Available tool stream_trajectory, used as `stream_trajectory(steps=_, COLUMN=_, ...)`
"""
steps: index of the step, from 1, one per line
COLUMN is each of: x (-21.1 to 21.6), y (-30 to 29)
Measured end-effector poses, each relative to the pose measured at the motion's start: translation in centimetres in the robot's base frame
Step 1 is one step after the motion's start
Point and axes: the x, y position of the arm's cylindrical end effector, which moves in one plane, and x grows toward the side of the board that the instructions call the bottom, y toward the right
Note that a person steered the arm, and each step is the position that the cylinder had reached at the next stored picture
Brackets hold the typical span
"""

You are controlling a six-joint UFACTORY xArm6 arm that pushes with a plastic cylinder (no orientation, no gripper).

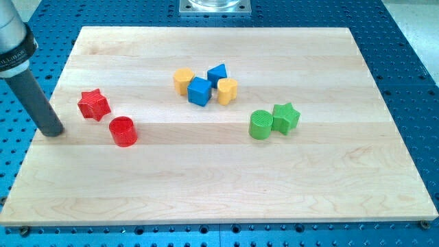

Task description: Place the red circle to the left of the green circle

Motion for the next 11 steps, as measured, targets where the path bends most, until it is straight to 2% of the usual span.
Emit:
stream_trajectory(steps=1, x=2.2, y=7.3)
stream_trajectory(steps=2, x=2.5, y=17.2)
stream_trajectory(steps=3, x=1.8, y=14.7)
stream_trajectory(steps=4, x=-0.7, y=15.5)
stream_trajectory(steps=5, x=-0.9, y=21.4)
stream_trajectory(steps=6, x=-0.8, y=23.6)
stream_trajectory(steps=7, x=1.7, y=20.7)
stream_trajectory(steps=8, x=3.7, y=24.2)
stream_trajectory(steps=9, x=2.9, y=27.9)
stream_trajectory(steps=10, x=1.5, y=25.3)
stream_trajectory(steps=11, x=0.5, y=30.1)
